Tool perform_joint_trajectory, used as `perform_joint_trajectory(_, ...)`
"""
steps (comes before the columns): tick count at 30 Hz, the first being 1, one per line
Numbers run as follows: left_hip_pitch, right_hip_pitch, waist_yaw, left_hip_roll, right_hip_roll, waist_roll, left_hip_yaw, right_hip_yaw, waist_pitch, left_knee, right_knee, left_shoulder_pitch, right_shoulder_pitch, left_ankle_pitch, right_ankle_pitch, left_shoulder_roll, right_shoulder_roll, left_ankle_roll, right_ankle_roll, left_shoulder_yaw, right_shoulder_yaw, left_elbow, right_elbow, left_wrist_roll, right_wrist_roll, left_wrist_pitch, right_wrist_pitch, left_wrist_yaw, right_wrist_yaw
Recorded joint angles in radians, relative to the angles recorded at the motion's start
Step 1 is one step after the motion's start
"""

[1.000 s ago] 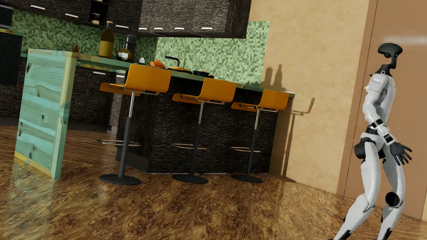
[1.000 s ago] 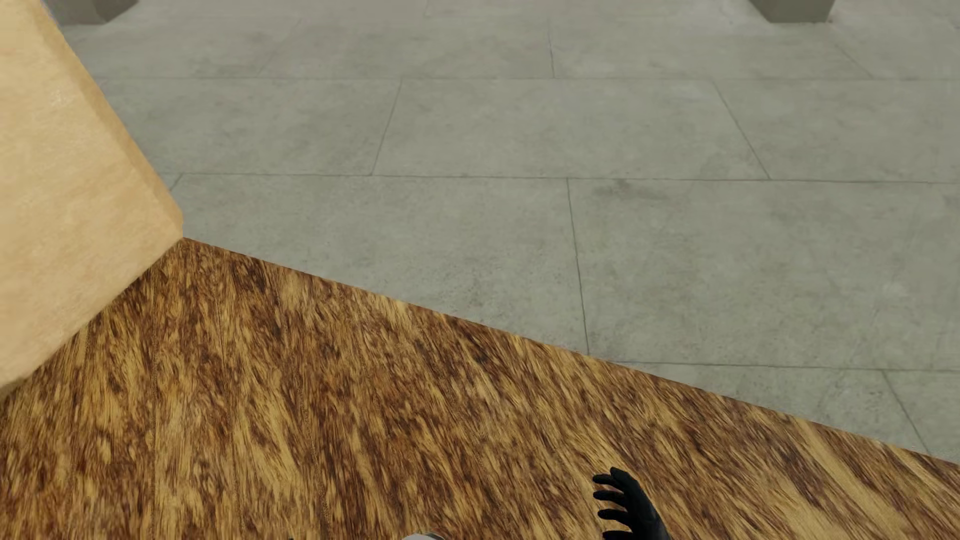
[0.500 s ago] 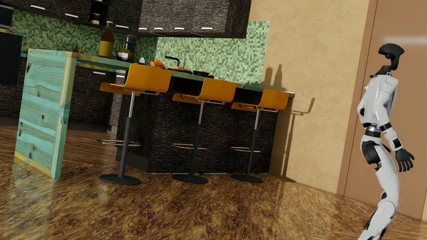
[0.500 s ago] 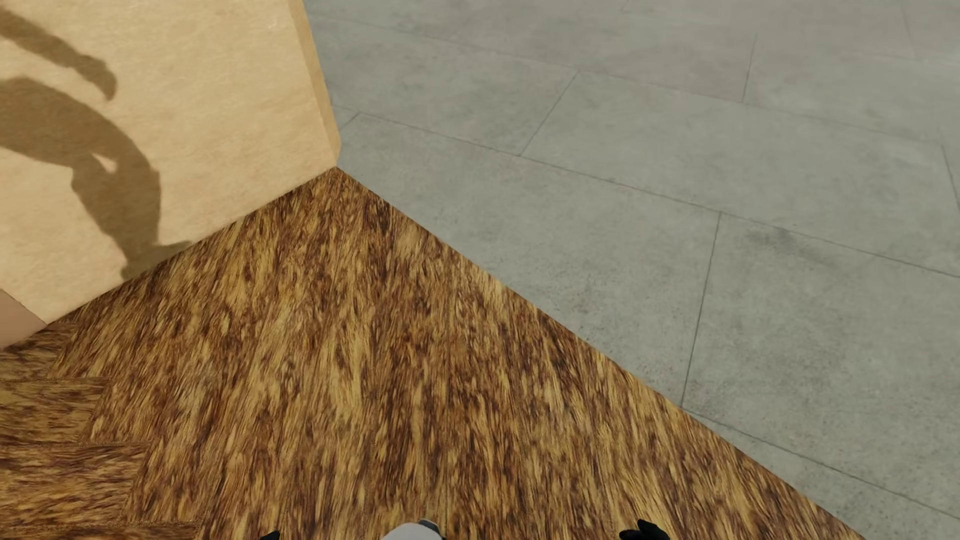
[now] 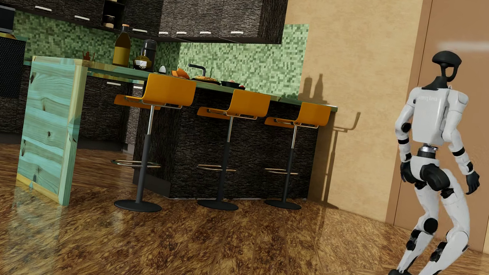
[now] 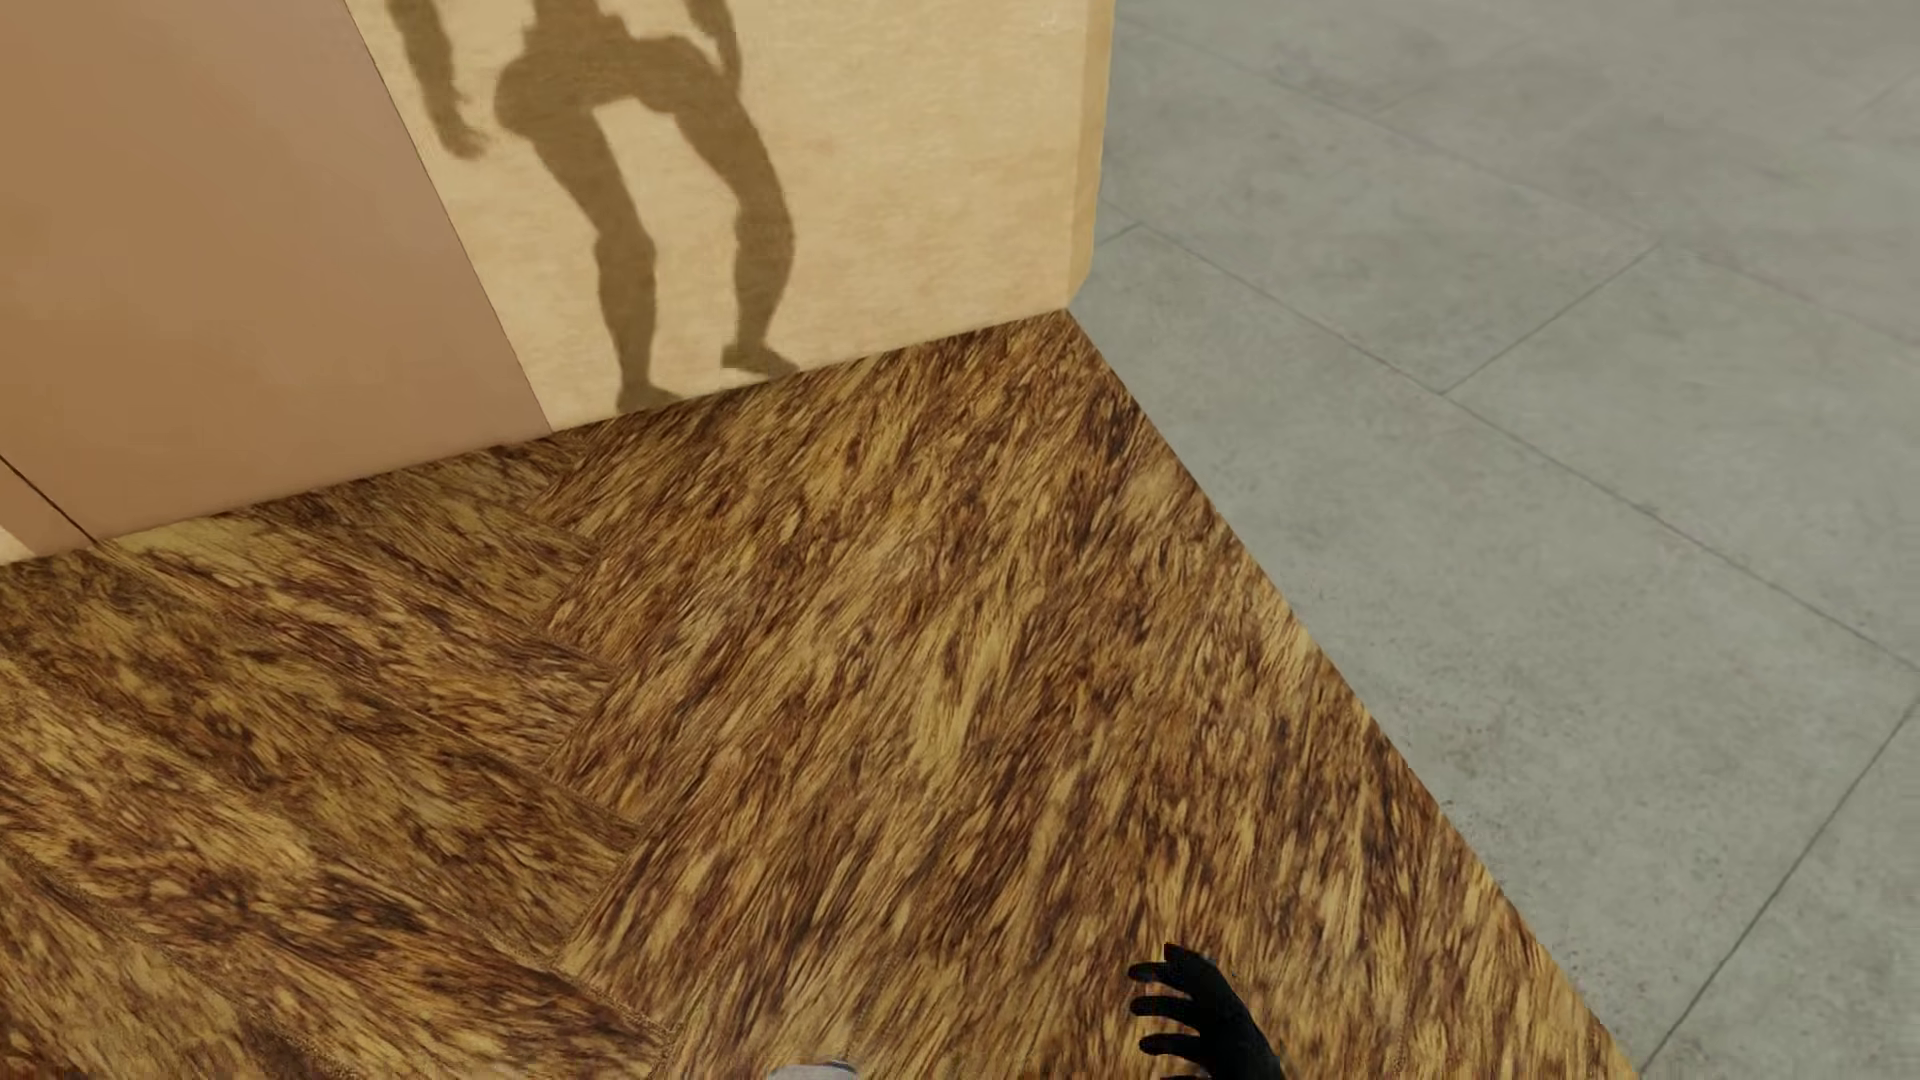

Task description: Rotate 180

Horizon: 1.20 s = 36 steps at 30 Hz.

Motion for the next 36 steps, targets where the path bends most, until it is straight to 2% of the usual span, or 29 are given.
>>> perform_joint_trajectory(1,0.002,-0.054,-0.01,-0.025,0.026,-0.025,-0.023,0.056,-0.006,-0.033,0.02,0.01,0.06,0.022,0.038,0.017,-0.019,-0.013,-0.044,-0.01,-0.009,-0.016,0.02,-0.002,0.003,-0.018,-0.037,0.014,0.031)
perform_joint_trajectory(3,0.022,-0.091,-0.02,-0.063,0.068,-0.076,-0.076,0.103,-0.006,-0.123,-0.142,-0.002,0.116,0.079,-0.116,0.007,-0.08,-0.028,-0.071,-0.045,-0.098,-0.043,0.094,-0.031,0.025,-0.026,-0.081,0.055,0.095)
perform_joint_trajectory(4,0.035,-0.064,-0.001,-0.079,0.081,-0.107,-0.099,0.113,0.001,-0.165,-0.267,-0.009,0.111,0.103,-0.161,-0.019,-0.099,-0.038,-0.057,-0.045,-0.111,-0.054,0.103,-0.049,0.04,-0.025,-0.076,0.073,0.095)
perform_joint_trajectory(5,0.044,-0.014,0.018,-0.075,0.088,-0.115,-0.116,0.115,0.013,-0.183,-0.355,-0.003,0.083,0.118,-0.064,-0.071,-0.104,-0.049,0.095,-0.046,-0.104,-0.072,0.114,-0.064,0.051,-0.019,-0.064,0.089,0.074)
perform_joint_trajectory(6,0.025,0.012,0.041,-0.039,0.09,-0.096,-0.097,0.073,0.014,-0.139,-0.399,0.009,0.04,0.087,0.037,-0.103,-0.103,-0.061,0.074,-0.055,-0.098,-0.065,0.105,-0.073,0.055,-0.012,-0.051,0.089,0.044)
perform_joint_trajectory(7,0.016,0.026,0.06,-0.006,0.078,-0.072,-0.058,0.026,0.011,-0.096,-0.391,0.009,0.02,0.033,0.022,-0.084,-0.097,-0.076,0.072,-0.054,-0.09,-0.073,0.075,-0.072,0.051,0.007,-0.046,0.066,0.024)
perform_joint_trajectory(9,0.015,0.052,0.064,0.013,0.037,-0.037,-0.033,-0.029,-0.006,-0.086,-0.362,0.024,0.003,0.063,-0.018,-0.027,-0.054,-0.061,0.081,-0.032,-0.08,-0.054,0.044,-0.03,0.011,0.024,-0.063,-0.007,0.012)
perform_joint_trajectory(10,0.019,0.06,0.058,-0.014,0.013,-0.03,-0.042,-0.039,-0.006,-0.082,-0.339,0.011,0.003,0.061,-0.039,-0.014,-0.038,-0.027,0.088,-0.019,-0.058,-0.043,0.034,-0.003,-0.013,0.04,-0.076,-0.032,0.008)
perform_joint_trajectory(11,0.012,0.058,0.047,-0.038,0.002,-0.027,-0.058,-0.026,-0.007,-0.073,-0.311,-0.01,-0.007,0.061,-0.063,-0.017,-0.018,-0.025,0.075,-0.015,-0.035,-0.03,0.044,0.017,-0.025,0.049,-0.085,-0.042,0.0)
perform_joint_trajectory(12,0.009,0.047,0.043,-0.062,0.013,-0.032,-0.071,0.022,-0.002,-0.077,-0.274,-0.018,-0.021,0.069,-0.091,-0.023,-0.021,-0.025,-0.018,-0.031,-0.009,-0.031,0.055,0.024,-0.02,0.044,-0.088,-0.037,-0.008)
perform_joint_trajectory(13,0.022,0.068,0.061,-0.076,0.02,-0.036,-0.084,0.036,-0.001,-0.111,-0.303,-0.004,-0.002,0.09,-0.091,-0.032,-0.035,-0.027,0.012,-0.048,-0.059,-0.079,0.071,0.018,-0.007,0.045,-0.093,-0.017,-0.012)
perform_joint_trajectory(14,0.027,0.093,0.077,-0.074,0.02,-0.034,-0.09,0.028,-0.015,-0.147,-0.356,0.009,0.021,0.111,-0.071,-0.059,-0.043,-0.031,0.1,-0.052,-0.083,-0.087,0.081,0.005,0.007,0.034,-0.094,0.011,-0.026)
perform_joint_trajectory(15,0.034,0.122,0.084,-0.049,0.018,-0.024,-0.073,-0.004,-0.015,-0.167,-0.385,0.013,0.042,0.127,-0.063,-0.082,-0.035,-0.032,0.096,-0.032,-0.085,-0.095,0.035,-0.012,0.023,0.033,-0.084,0.034,-0.046)
perform_joint_trajectory(17,0.0,0.144,0.089,0.015,0.001,-0.011,-0.015,-0.07,-0.028,-0.11,-0.374,-0.012,0.051,0.057,-0.088,-0.059,-0.029,-0.042,0.096,-0.043,-0.077,-0.109,0.035,-0.038,0.046,0.046,-0.087,0.049,-0.049)
perform_joint_trajectory(18,-0.019,0.141,0.051,0.029,-0.01,-0.005,-0.006,-0.074,-0.023,-0.086,-0.322,-0.034,0.037,0.105,-0.122,-0.049,-0.046,-0.053,0.102,-0.021,-0.057,-0.067,0.031,-0.034,0.049,0.037,-0.086,0.044,-0.033)
perform_joint_trajectory(20,-0.038,0.039,-0.017,-0.023,-0.01,-0.033,-0.042,0.002,-0.006,-0.075,-0.112,-0.023,0.037,0.112,-0.058,-0.029,-0.055,-0.032,0.014,-0.051,-0.016,-0.054,0.072,-0.009,0.051,0.013,-0.086,0.048,0.0)
perform_joint_trajectory(21,-0.032,0.006,-0.021,-0.045,0.024,-0.052,-0.066,0.061,0.002,-0.106,-0.057,-0.021,0.073,0.134,-0.006,-0.027,-0.061,-0.038,-0.073,-0.053,-0.019,-0.04,0.061,-0.004,0.053,-0.008,-0.071,0.06,0.018)
perform_joint_trajectory(22,-0.027,0.012,-0.01,-0.072,0.06,-0.081,-0.089,0.093,0.004,-0.157,-0.128,-0.006,0.098,0.168,-0.063,-0.036,-0.071,-0.045,-0.132,-0.053,-0.077,-0.045,0.053,-0.005,0.052,-0.018,-0.049,0.079,0.043)
perform_joint_trajectory(23,-0.041,0.055,0.039,-0.074,0.078,-0.094,-0.089,0.097,-0.008,-0.162,-0.285,0.014,0.126,0.152,-0.137,-0.05,-0.089,-0.058,-0.02,-0.049,-0.117,-0.073,0.092,-0.015,0.047,-0.02,-0.042,0.094,0.054)
perform_joint_trajectory(24,-0.04,0.09,0.079,-0.037,0.081,-0.068,-0.06,0.055,-0.002,-0.11,-0.328,0.031,0.104,0.072,-0.119,-0.059,-0.106,-0.072,0.069,-0.051,-0.1,-0.076,0.126,-0.033,0.04,-0.018,-0.03,0.099,0.041)
perform_joint_trajectory(26,0.0,0.105,0.055,0.005,0.068,-0.016,-0.02,-0.009,0.003,-0.025,-0.309,0.045,0.031,-0.013,-0.13,-0.057,-0.078,-0.1,0.072,-0.026,-0.07,-0.071,0.071,-0.037,-0.008,0.024,-0.029,0.065,0.012)
perform_joint_trajectory(27,0.007,0.073,0.016,-0.017,0.039,-0.017,-0.015,-0.015,0.021,-0.038,-0.222,0.025,-0.007,0.022,-0.114,-0.04,-0.045,-0.053,0.053,-0.028,-0.033,-0.033,0.053,-0.026,-0.036,0.031,-0.045,0.043,0.007)
perform_joint_trajectory(28,0.006,0.034,0.002,-0.041,0.038,-0.02,-0.03,0.005,0.021,-0.055,-0.151,0.01,0.005,0.039,-0.072,-0.026,-0.028,0.001,0.001,-0.018,-0.023,-0.031,0.046,-0.015,-0.047,0.028,-0.069,0.026,0.021)
perform_joint_trajectory(30,0.008,0.058,0.045,-0.089,0.081,-0.051,-0.078,0.077,-0.013,-0.142,-0.281,-0.002,0.06,0.099,-0.146,-0.012,-0.064,-0.019,-0.192,-0.034,-0.05,-0.073,0.116,-0.009,-0.019,-0.008,-0.107,0.023,0.059)
perform_joint_trajectory(31,0.013,0.098,0.069,-0.088,0.08,-0.051,-0.087,0.078,-0.023,-0.175,-0.355,0.017,0.053,0.113,-0.121,-0.029,-0.089,-0.027,0.027,-0.046,-0.09,-0.082,0.128,-0.016,0.014,-0.033,-0.101,0.036,0.063)
perform_joint_trajectory(32,0.008,0.126,0.088,-0.058,0.08,-0.037,-0.074,0.041,-0.022,-0.17,-0.389,0.027,0.035,0.095,-0.104,-0.068,-0.086,-0.038,0.061,-0.032,-0.103,-0.085,0.09,-0.027,0.046,-0.035,-0.088,0.044,0.046)
perform_joint_trajectory(33,-0.009,0.135,0.096,-0.031,0.069,-0.032,-0.046,0.005,-0.022,-0.139,-0.381,0.029,0.021,0.049,-0.118,-0.074,-0.078,-0.056,0.058,-0.036,-0.093,-0.089,0.064,-0.033,0.062,-0.018,-0.087,0.04,0.029)
perform_joint_trajectory(35,-0.033,0.142,0.077,0.015,0.042,-0.019,-0.004,-0.052,-0.011,-0.084,-0.306,0.017,-0.015,0.061,-0.167,-0.051,-0.046,-0.088,0.05,-0.016,-0.073,-0.078,0.066,-0.022,0.04,0.03,-0.088,0.021,0.012)
perform_joint_trajectory(36,-0.033,0.108,0.043,0.01,0.025,-0.005,-0.008,-0.064,0.015,-0.074,-0.186,-0.034,-0.033,0.107,-0.146,-0.045,-0.052,-0.058,0.039,-0.019,-0.027,-0.038,0.03,-0.009,0.026,0.051,-0.074,0.018,-0.001)
